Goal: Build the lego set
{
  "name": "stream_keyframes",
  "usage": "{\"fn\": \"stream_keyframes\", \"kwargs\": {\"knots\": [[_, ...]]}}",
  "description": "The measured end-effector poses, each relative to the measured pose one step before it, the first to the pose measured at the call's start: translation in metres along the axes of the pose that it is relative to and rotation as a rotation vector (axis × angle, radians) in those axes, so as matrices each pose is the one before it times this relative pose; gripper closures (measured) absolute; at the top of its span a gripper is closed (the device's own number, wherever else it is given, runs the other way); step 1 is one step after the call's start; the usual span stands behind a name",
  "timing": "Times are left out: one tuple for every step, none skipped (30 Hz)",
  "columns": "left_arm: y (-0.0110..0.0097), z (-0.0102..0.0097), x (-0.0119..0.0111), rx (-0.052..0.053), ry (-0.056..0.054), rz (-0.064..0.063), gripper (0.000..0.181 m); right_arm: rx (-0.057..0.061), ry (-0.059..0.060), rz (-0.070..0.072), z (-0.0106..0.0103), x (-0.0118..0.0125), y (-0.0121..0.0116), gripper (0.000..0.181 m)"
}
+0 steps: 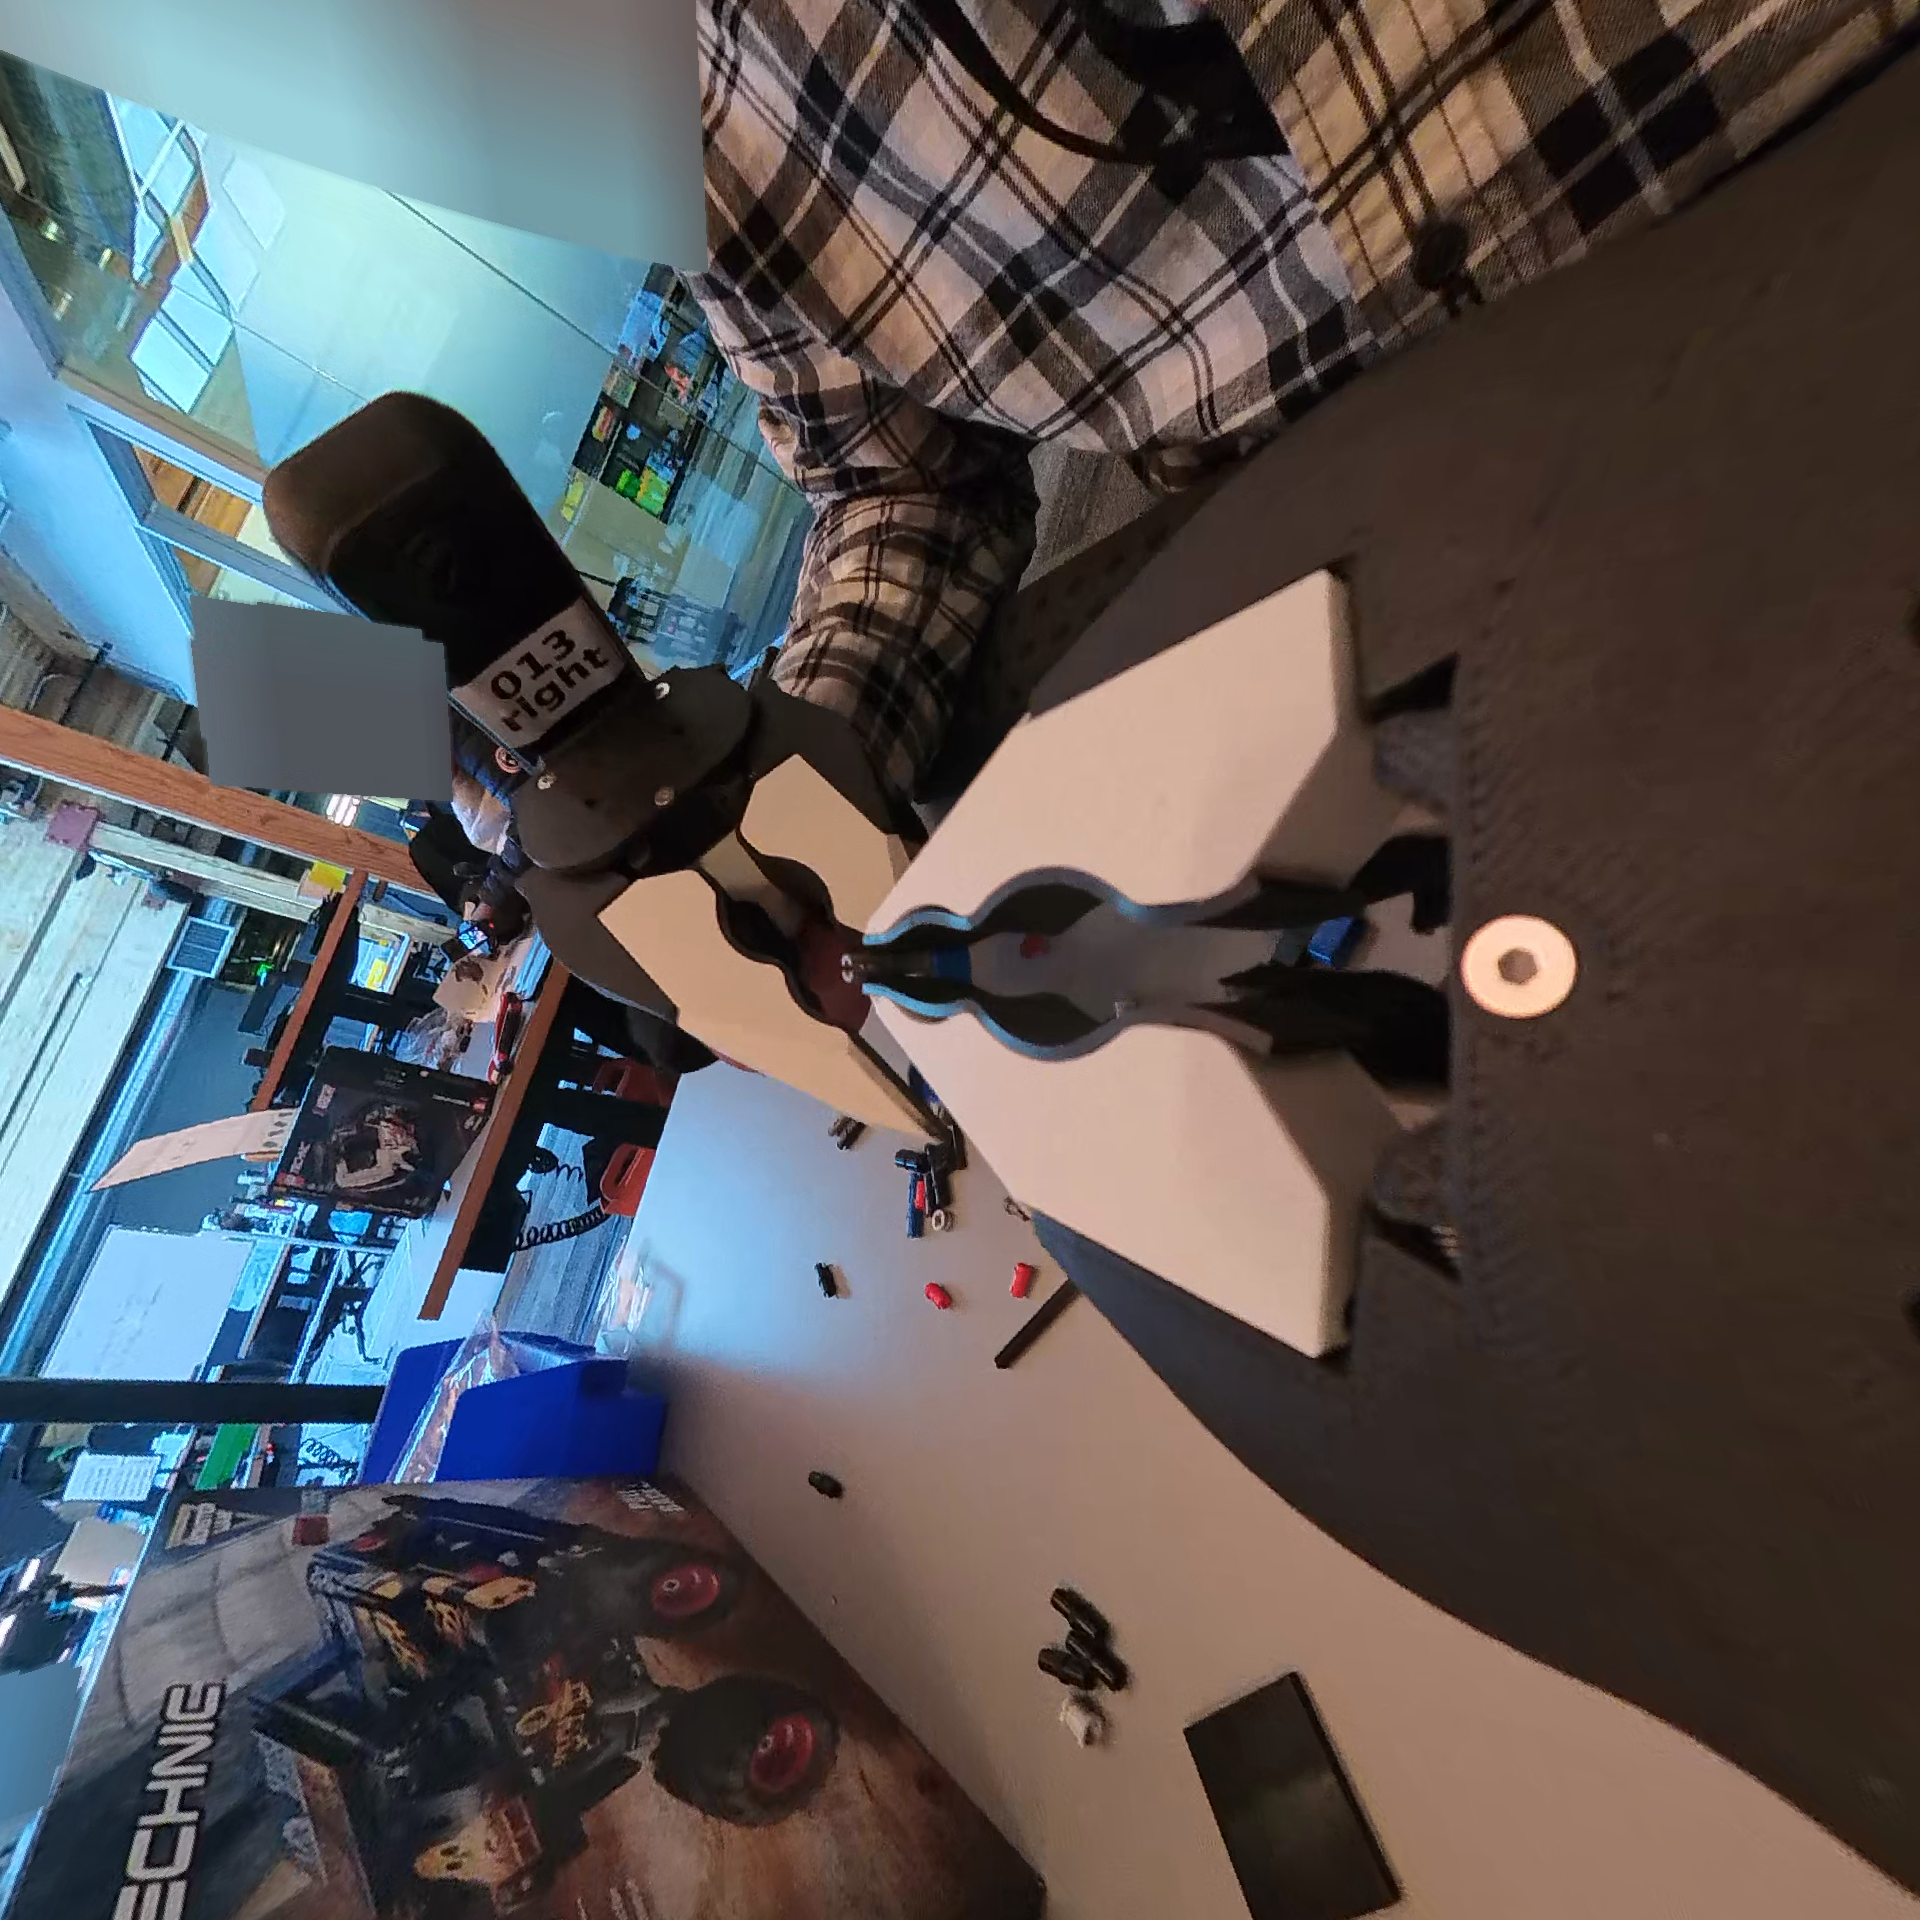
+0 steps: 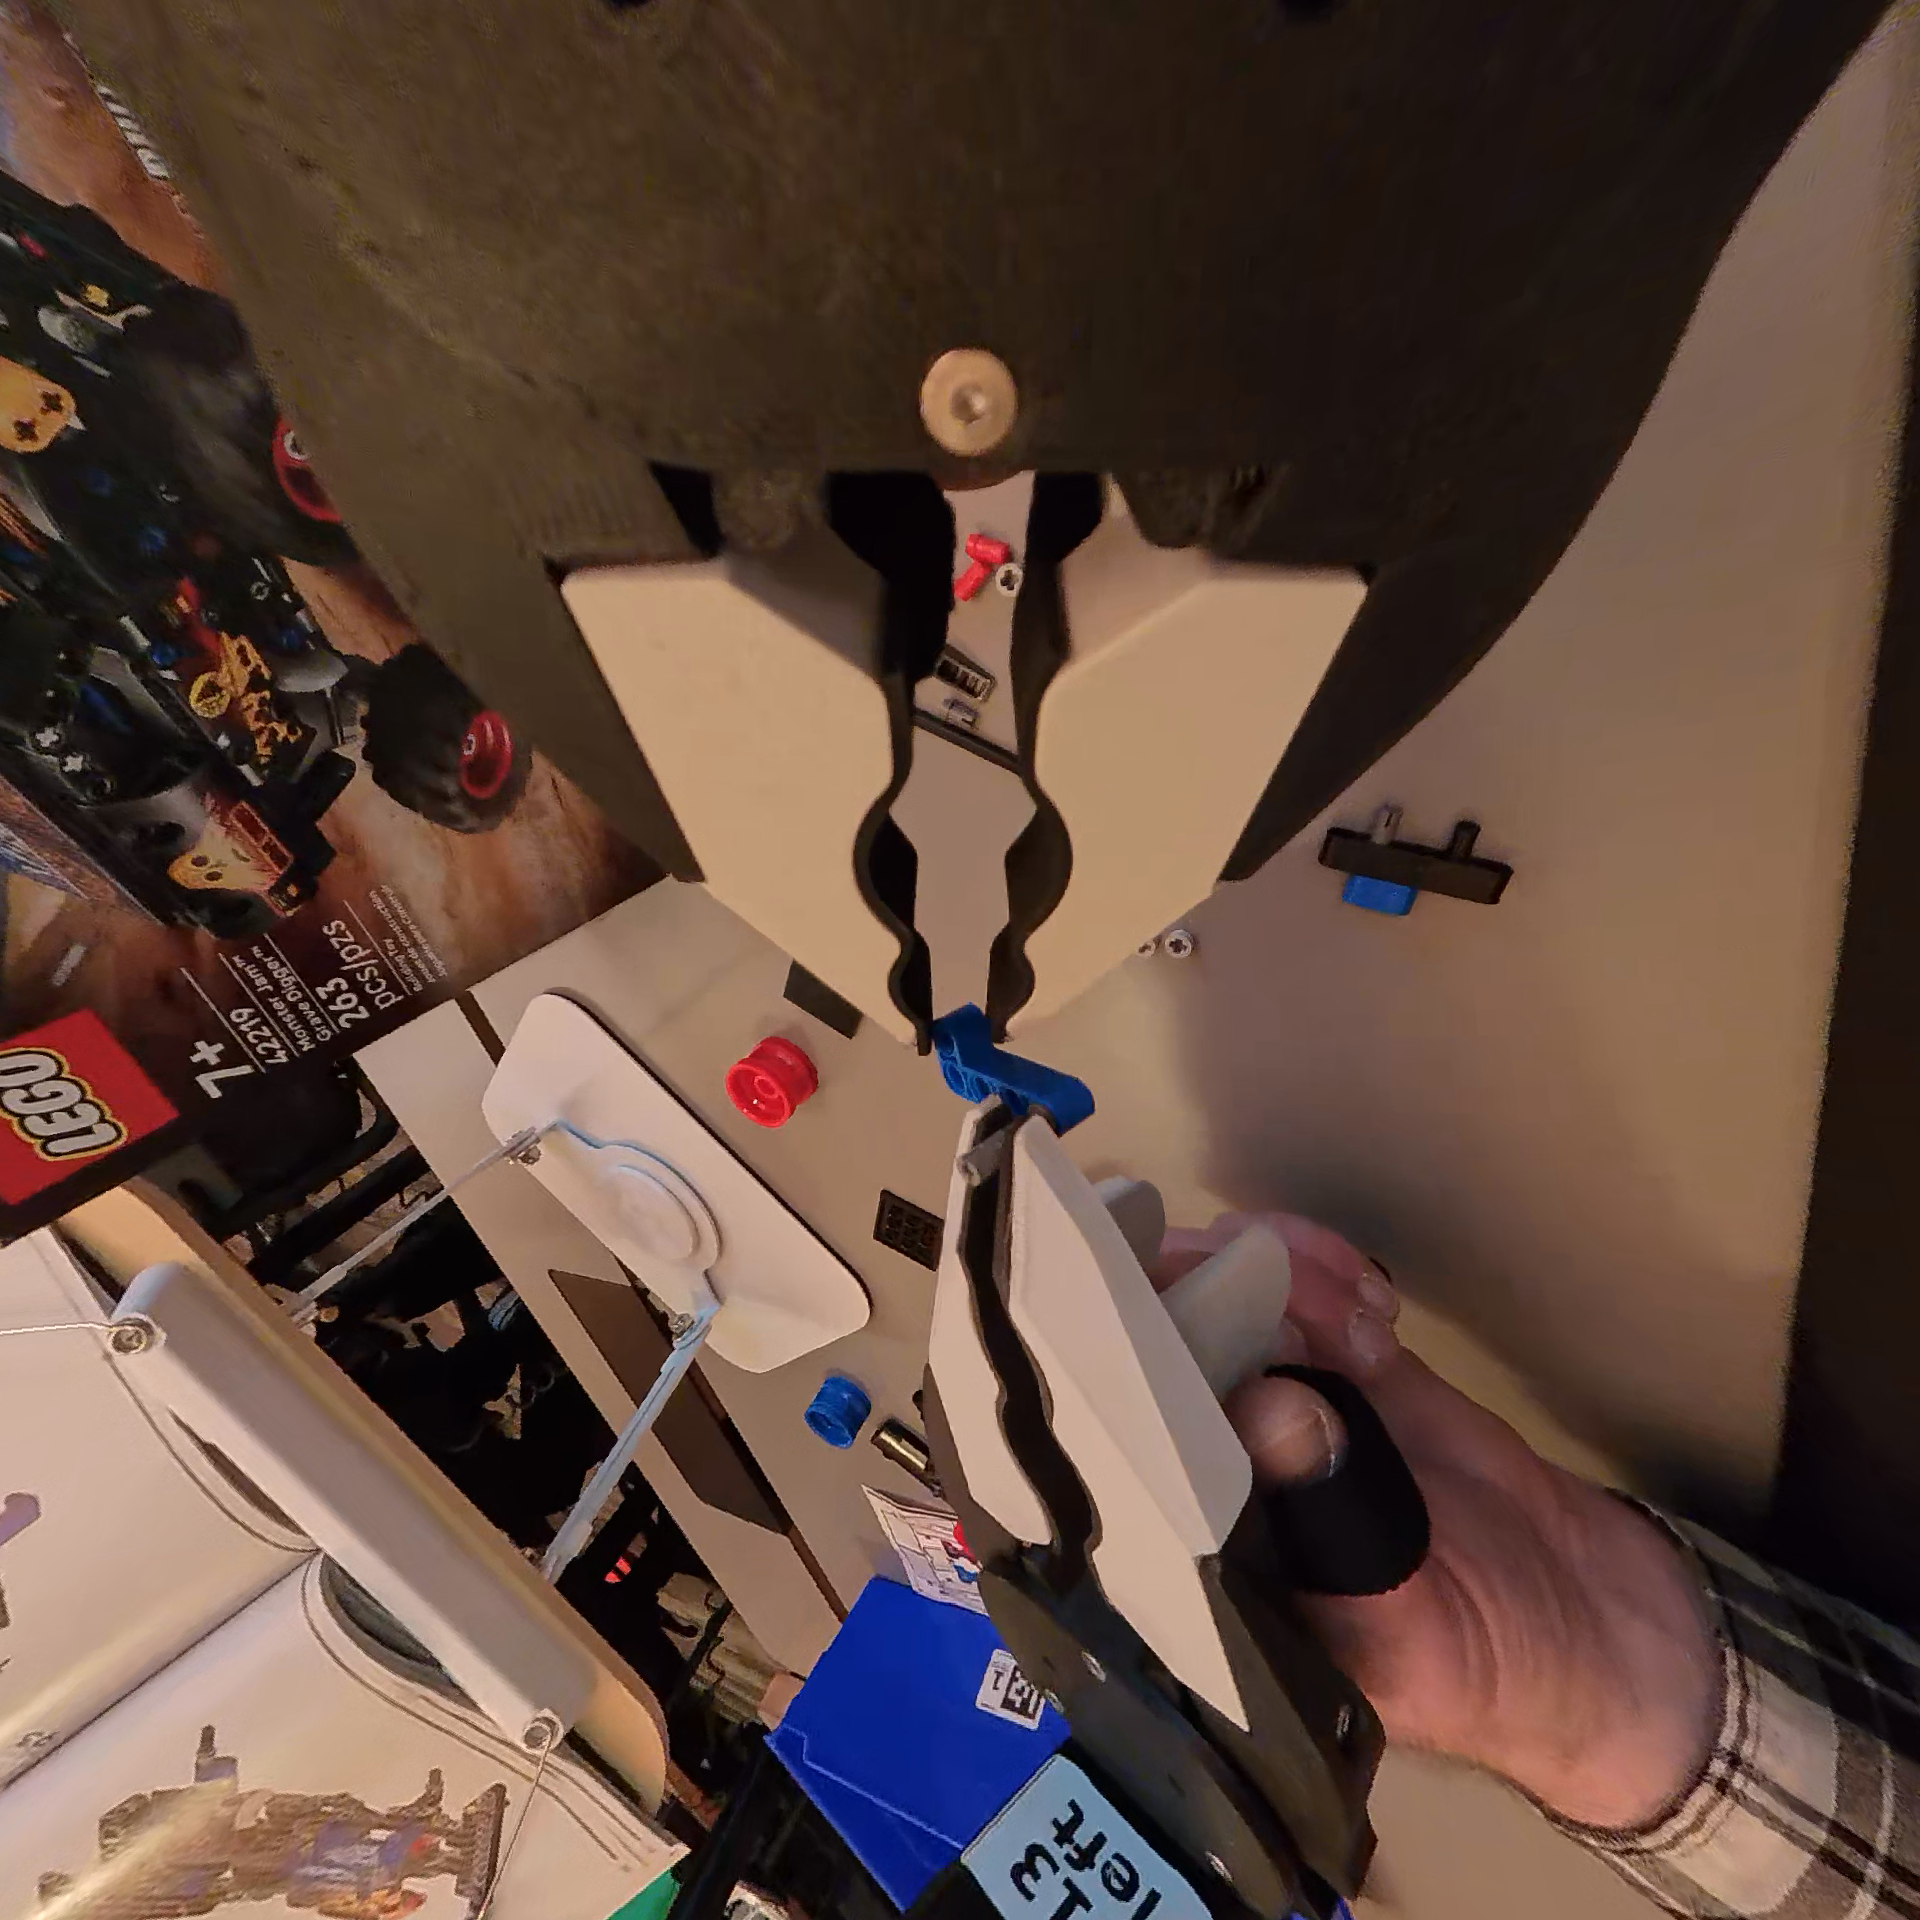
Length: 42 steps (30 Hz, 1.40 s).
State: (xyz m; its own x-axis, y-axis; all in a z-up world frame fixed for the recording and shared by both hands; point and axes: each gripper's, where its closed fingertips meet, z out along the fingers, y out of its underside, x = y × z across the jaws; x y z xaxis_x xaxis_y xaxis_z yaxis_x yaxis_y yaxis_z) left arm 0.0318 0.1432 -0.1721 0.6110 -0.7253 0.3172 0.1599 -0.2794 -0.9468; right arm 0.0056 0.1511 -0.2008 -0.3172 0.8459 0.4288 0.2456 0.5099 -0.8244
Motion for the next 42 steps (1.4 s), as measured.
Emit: {"fn": "stream_keyframes", "kwargs": {"knots": [[-0.0006, -0.00049, 0.00007, 0.0029, 0.0026, -0.0012, 0.179, 0.0024, -0.0001, -0.0001, -0.0003, 0.00013, -0.0003, 0.173], [-0.00078, -0.00076, -0.00067, 0.0046, 0.0004, -0.0023, 0.179, 0.0002, 0.0013, -0.0016, -0.00015, 0.00034, -0.00017, 0.173], [-0.0008, -0.00068, -0.00086, 0.0044, 0.0007, -0.0053, 0.179, 0.0001, 0.0024, -0.0024, -0.00034, 0.00049, -0.00011, 0.173], [-0.00081, -0.00076, -0.00099, 0.0042, 0.0003, -0.0052, 0.179, 0.0004, 0.0018, -0.0003, -0.00035, 0.00044, -0.00004, 0.173], [-0.0004, -0.00052, -0.001, 0.0027, -0.0037, -0.0037, 0.178, -0.001, 0.0023, 0.003, -0.00016, 0.00082, 0.00031, 0.173], [-0.00034, -0.00071, -0.00192, 0.0006, -0.0082, -0.0049, 0.178, -0.0021, 0.001, 0.0045, -0.00017, 0.00085, 0.00072, 0.173], [-0.00043, -0.00084, -0.00184, 0.0014, -0.0069, -0.0023, 0.178, 0.0015, -0.0007, 0.0075, -0.00023, 0.00078, 0.00031, 0.173], [-0.00062, -0.00086, -0.00107, 0.0037, -0.0036, -0.0018, 0.177, 0.004, -0.0007, 0.0108, -0.00045, 0.00087, -0.00033, 0.173], [-0.00107, -0.00094, -0.00145, 0.007, -0.0034, -0.0045, 0.177, 0.0039, -0.0009, 0.0143, -0.00029, 0.00095, -0.00048, 0.173], [-0.00113, -0.00088, -0.00142, 0.0086, -0.0054, -0.0066, 0.177, 0.0034, 0.0029, 0.0099, -0.00025, 0.00129, -0.00034, 0.173], [-0.00119, -0.00084, -0.00177, 0.0082, -0.0062, -0.0061, 0.177, 0.0013, 0.0033, 0.0042, -0.00014, 0.00084, -0.00024, 0.174], [-0.00072, -0.00057, -0.00132, 0.0055, -0.0062, -0.0049, 0.177, -0.0007, 0.0036, 0.0056, 0.00003, 0.00084, 0.00004, 0.174], [-0.00051, -0.00023, -0.00136, 0.0041, -0.0063, -0.003, 0.177, -0.0004, 0.0047, 0.0082, 0.00017, 0.00109, -0.00004, 0.174], [-0.00104, -0.00054, -0.00216, 0.0071, -0.0098, -0.0031, 0.176, -0.0004, -0.0002, 0.0102, 0.00035, 0.00054, 0.00012, 0.174], [-0.00151, -0.00086, -0.00158, 0.0084, -0.0067, -0.0035, 0.176, -0.0029, -0.0003, 0.0125, 0.0004, 0.00074, 0.00088, 0.174], [-0.0019, -0.00065, -0.00086, 0.0101, -0.0063, -0.0026, 0.175, -0.0059, 0.0011, 0.0161, 0.0005, 0.00152, 0.00173, 0.174], [-0.00196, -0.00113, -0.0021, 0.0094, -0.0131, 0.0001, 0.171, -0.0065, -0.0028, 0.0235, 0.0006, 0.00159, 0.00227, 0.174], [-0.00194, -0.00117, -0.00219, 0.0075, -0.0118, -0.0005, 0.168, 0.0031, -0.0089, 0.0298, 0.00003, 0.00115, 0.00105, 0.174], [-0.00166, -0.00158, -0.00194, 0.0065, -0.0069, -0.0009, 0.166, 0.0096, -0.0128, 0.0361, -0.00027, 0.00109, -0.00001, 0.174], [-0.00097, -0.00092, -0.00111, 0.0038, -0.0059, 0.0006, 0.165, 0.0099, -0.0142, 0.0371, -0.00045, 0.00092, -0.0002, 0.174], [-0.00001, -0.00047, -0.00128, 0.0005, -0.0092, 0.0026, 0.164, 0.0103, -0.0156, 0.0368, -0.00057, 0.00073, -0.00036, 0.174], [0.00049, 0.0, -0.0008, -0.0025, -0.0078, 0.005, 0.163, 0.0119, -0.0165, 0.0356, -0.00052, 0.00036, -0.00066, 0.174], [0.00077, 0.00004, -0.00106, -0.0051, -0.0069, 0.0078, 0.161, 0.0094, -0.0195, 0.0363, -0.00033, -0.00003, -0.00036, 0.174], [0.00046, 0.00029, -0.00044, -0.0027, -0.0076, 0.0104, 0.161, 0.0086, -0.0207, 0.0358, -0.00014, -0.00033, -0.00017, 0.174], [0.00051, 0.00035, 0.0001, -0.0034, -0.0059, 0.013, 0.161, 0.0108, -0.0184, 0.0266, -0.00022, -0.00054, -0.00056, 0.174], [0.00114, 0.00061, 0.00084, -0.008, -0.0046, 0.0151, 0.16, 0.0066, -0.0169, 0.0196, -0.00013, -0.00082, -0.00035, 0.174], [0.00114, 0.00078, 0.00088, -0.0073, -0.0053, 0.0148, 0.159, 0.0002, -0.0137, 0.0188, 0.00026, -0.0005, 0.00061, 0.174], [0.00101, 0.00087, -0.00033, -0.0054, -0.005, 0.0127, 0.159, 0.0023, -0.0102, 0.0159, 0.00023, -0.00036, 0.00024, 0.174], [0.00116, 0.00081, 0.00064, -0.0072, -0.0032, 0.0137, 0.158, 0.0056, -0.0129, 0.0133, 0.00022, -0.00111, -0.00048, 0.174], [0.00093, 0.00069, 0.0008, -0.0063, -0.0053, 0.0139, 0.157, 0.0044, -0.0138, 0.0143, 0.00035, -0.00122, -0.00053, 0.174], [0.00035, 0.00046, 0.00096, -0.0025, -0.0045, 0.0117, 0.157, 0.0014, -0.0129, 0.0151, 0.00043, -0.00116, 0.00008, 0.175], [0.00021, 0.00028, 0.00093, -0.0023, -0.0027, 0.0106, 0.157, -0.0004, -0.016, 0.0151, 0.0006, -0.00146, 0.0004, 0.175], [-0.00019, 0.00022, 0.00093, -0.0007, -0.0034, 0.0116, 0.156, -0.002, -0.0186, 0.015, 0.00067, -0.00192, 0.00075, 0.175], [-0.0001, 0.00013, 0.00097, -0.0014, -0.0014, 0.0096, 0.156, -0.0002, -0.0142, 0.0129, 0.00065, -0.00141, 0.00045, 0.175], [0.00028, 0.00039, 0.001, -0.003, -0.0014, 0.0081, 0.156, 0.0, -0.0136, 0.012, 0.0005, -0.00131, 0.00025, 0.175], [0.00055, 0.00074, 0.00104, -0.0039, 0.0015, 0.0061, 0.157, -0.0013, -0.0176, 0.0146, 0.00064, -0.0017, 0.00059, 0.175], [0.00094, 0.00025, -0.00097, -0.0022, 0.006, 0.0024, 0.158, -0.0026, -0.0154, 0.0176, 0.0007, -0.00127, 0.00094, 0.175], [0.00034, 0.00056, 0.00082, -0.0011, 0.0052, -0.0002, 0.16, -0.0035, -0.0119, 0.0165, 0.0006, -0.00058, 0.00112, 0.175], [0.00052, 0.00068, 0.00081, -0.002, 0.0033, 0.0014, 0.162, -0.0032, -0.0105, 0.0124, 0.00062, -0.00062, 0.00106, 0.175], [0.0002, 0.00035, 0.00143, -0.0013, 0.006, 0.0014, 0.166, -0.0028, -0.0093, 0.0095, 0.00055, -0.00063, 0.0009, 0.175], [0.00028, 0.00032, 0.00077, -0.0004, 0.0044, 0.0006, 0.169, -0.0017, -0.0068, 0.0121, 0.00041, -0.00012, 0.00059, 0.175], [-0.00007, 0.00008, 0.00124, 0.001, 0.0043, 0.0022, 0.174, 0.0012, -0.0047, 0.0107, 0.00021, 0.00007, 0.00014, 0.175]]}}
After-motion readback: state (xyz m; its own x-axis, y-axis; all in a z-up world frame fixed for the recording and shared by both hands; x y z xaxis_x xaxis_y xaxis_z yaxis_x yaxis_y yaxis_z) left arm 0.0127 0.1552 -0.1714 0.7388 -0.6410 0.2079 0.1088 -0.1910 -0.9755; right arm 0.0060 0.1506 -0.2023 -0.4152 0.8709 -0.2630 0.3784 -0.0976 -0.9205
